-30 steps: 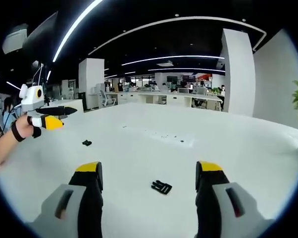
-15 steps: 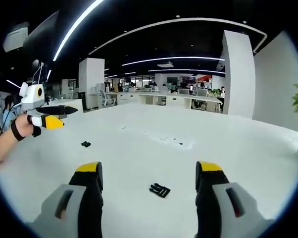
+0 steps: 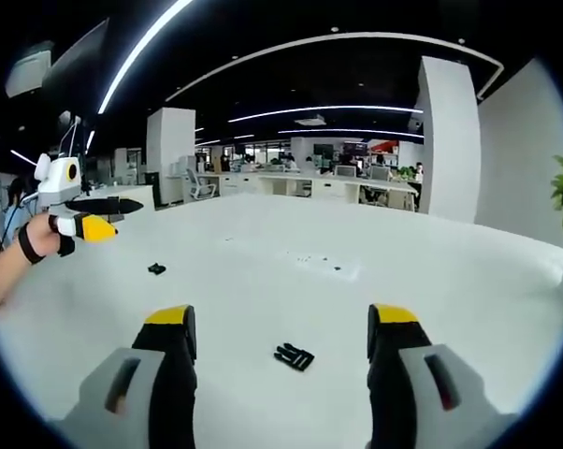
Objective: Snap the two parts of the plastic buckle together until the buckle closes and remains connected.
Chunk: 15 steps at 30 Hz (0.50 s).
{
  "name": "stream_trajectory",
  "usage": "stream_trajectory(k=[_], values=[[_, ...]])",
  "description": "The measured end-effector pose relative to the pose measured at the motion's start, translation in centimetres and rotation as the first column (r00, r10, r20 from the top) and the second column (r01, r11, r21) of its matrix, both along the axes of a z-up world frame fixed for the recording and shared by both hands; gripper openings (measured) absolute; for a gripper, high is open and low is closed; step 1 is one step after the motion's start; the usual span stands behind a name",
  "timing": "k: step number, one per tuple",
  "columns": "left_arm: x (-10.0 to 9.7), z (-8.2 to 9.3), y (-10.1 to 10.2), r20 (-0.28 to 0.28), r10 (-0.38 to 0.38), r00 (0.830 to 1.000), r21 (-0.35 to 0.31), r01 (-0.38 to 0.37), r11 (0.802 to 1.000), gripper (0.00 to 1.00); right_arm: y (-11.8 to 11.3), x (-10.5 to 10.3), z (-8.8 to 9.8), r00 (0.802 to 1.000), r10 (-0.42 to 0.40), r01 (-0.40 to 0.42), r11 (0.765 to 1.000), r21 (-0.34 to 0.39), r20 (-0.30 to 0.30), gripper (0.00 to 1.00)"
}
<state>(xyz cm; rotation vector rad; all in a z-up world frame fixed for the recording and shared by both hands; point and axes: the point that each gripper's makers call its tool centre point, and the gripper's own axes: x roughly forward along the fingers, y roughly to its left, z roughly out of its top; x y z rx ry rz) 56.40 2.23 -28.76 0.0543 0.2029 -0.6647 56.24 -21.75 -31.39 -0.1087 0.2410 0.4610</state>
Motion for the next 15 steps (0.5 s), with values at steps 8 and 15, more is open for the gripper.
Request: stream_trajectory(k=[8, 15], values=[[0.41, -0.69, 0.5, -0.018, 0.01, 1.0, -0.001, -0.01, 1.0, 0.81, 0.09, -0.07, 0.38, 1.0, 0.003, -0.003, 1.0, 0.007, 0.008, 0.74], [0.56, -0.89, 0.7, -0.029, 0.01, 1.0, -0.011, -0.011, 1.0, 0.81, -0.08, -0.09, 0.39, 1.0, 0.0, 0.0, 1.0, 0.01, 0.008, 0.74]])
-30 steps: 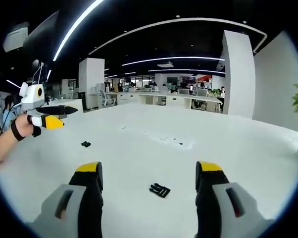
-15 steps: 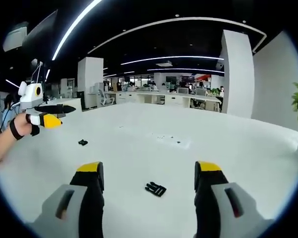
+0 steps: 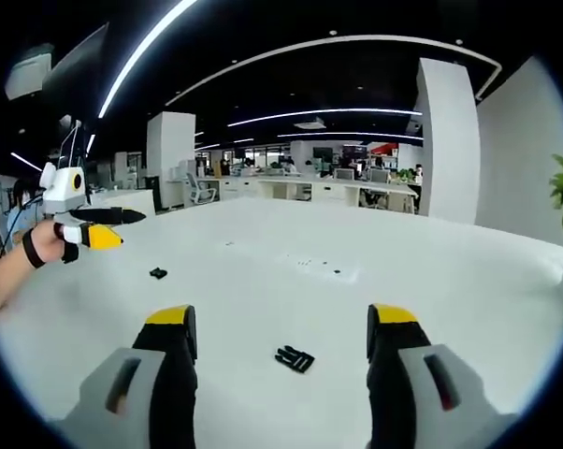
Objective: Snap the two parts of the plastic buckle together until the buckle closes and remains connected.
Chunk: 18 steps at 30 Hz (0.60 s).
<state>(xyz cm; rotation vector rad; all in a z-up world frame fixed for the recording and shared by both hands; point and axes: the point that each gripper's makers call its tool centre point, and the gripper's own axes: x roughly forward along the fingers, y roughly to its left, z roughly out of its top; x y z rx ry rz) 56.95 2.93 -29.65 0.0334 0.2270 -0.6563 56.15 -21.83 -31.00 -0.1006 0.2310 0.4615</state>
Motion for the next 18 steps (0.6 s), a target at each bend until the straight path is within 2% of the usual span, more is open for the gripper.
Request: stream_trajectory(k=[18], values=[[0.11, -0.82, 0.2, -0.027, -0.002, 1.0, -0.006, 0.002, 1.0, 0.8, -0.23, -0.12, -0.15, 1.0, 0.0, 0.0, 1.0, 0.002, 0.0, 0.72]])
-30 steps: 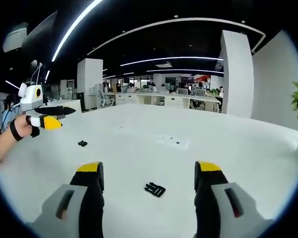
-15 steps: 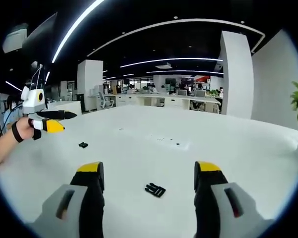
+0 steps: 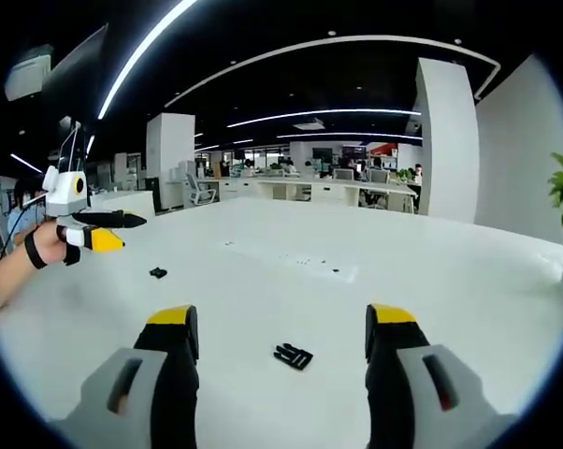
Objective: Snap the two parts of the plastic buckle together until the buckle closes and remains connected.
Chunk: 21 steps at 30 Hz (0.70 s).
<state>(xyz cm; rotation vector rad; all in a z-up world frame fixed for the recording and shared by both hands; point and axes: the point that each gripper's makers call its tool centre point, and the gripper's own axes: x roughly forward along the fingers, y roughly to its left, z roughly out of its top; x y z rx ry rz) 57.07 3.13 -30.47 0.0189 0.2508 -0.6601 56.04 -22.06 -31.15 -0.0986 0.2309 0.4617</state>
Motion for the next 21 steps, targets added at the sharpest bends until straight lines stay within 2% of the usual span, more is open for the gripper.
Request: stream_trajectory(k=[21], values=[[-0.22, -0.96, 0.02, -0.019, -0.007, 1.0, 0.005, 0.007, 1.0, 0.8, 0.45, -0.21, -0.42, 1.0, 0.015, -0.015, 1.0, -0.001, -0.01, 0.69]])
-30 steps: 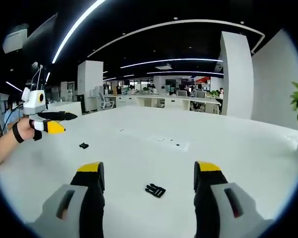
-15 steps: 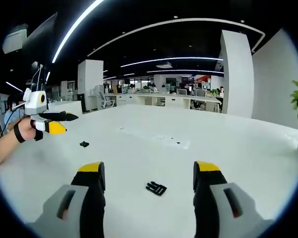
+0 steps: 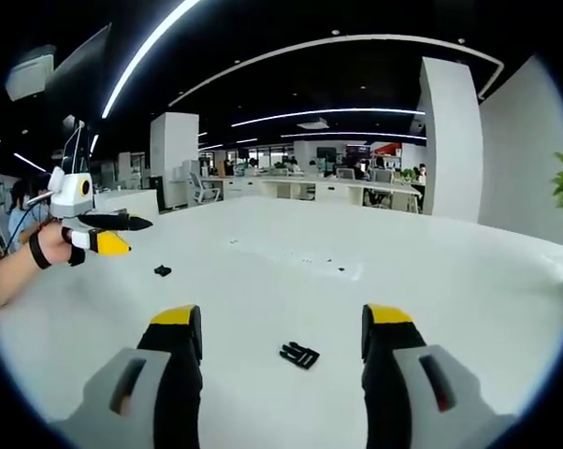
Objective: Snap the two parts of the plastic buckle together until the buckle closes and remains connected.
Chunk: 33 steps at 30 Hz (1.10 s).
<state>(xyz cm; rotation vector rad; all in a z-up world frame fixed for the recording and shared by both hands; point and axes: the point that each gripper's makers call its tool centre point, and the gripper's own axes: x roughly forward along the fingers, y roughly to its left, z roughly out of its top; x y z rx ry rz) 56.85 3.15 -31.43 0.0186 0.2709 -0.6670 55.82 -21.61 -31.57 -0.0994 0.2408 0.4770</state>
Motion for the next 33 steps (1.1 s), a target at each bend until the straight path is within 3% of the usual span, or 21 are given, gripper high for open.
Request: stream_trajectory(k=[33], values=[[0.5, -1.9, 0.6, -0.032, 0.016, 0.999, 0.031, -0.015, 0.999, 0.78, -0.1, 0.1, -1.3, 0.999, 0.0, -0.001, 1.0, -0.012, -0.036, 0.69]])
